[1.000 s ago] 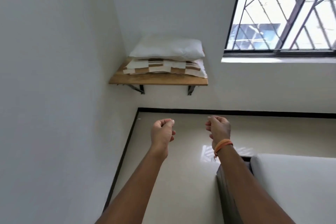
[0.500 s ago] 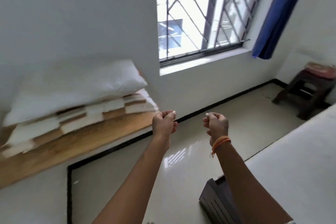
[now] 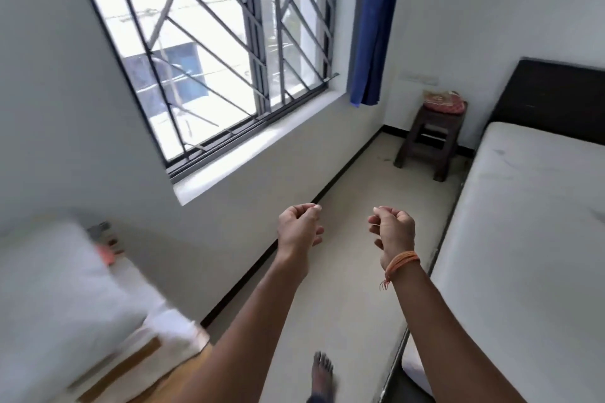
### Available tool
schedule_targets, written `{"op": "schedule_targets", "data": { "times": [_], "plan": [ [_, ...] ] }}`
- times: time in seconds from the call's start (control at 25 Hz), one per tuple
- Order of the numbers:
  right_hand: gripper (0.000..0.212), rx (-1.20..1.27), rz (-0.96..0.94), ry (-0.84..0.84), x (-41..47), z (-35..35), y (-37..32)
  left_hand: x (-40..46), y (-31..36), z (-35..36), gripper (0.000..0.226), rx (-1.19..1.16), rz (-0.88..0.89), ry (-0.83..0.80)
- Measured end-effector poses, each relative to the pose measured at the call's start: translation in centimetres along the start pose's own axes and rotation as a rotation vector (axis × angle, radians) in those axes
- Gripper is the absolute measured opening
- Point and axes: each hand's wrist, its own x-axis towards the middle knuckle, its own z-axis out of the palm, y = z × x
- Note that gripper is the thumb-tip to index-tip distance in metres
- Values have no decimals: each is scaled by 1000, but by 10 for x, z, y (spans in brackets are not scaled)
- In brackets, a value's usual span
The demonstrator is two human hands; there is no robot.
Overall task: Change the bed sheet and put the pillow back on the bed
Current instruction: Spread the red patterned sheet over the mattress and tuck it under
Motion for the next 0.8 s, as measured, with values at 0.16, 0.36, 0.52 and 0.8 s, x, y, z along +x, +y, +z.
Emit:
{"op": "schedule_targets", "data": {
  "times": [0.16,0.36,0.52,0.8],
  "plan": [
    [7,19,31,76,118,34,-31,108,21,73,3,37,-45,-68],
    [4,24,-22,99,269,79,-110,235,81,197,4,72,13,-197],
    [4,31,-41,163,380,90,-145,332,106,291,4,91,-2,-281],
    [7,34,-25,321,614,111,-188,523,125,468,8,75,-113,-434]
  ]
}}
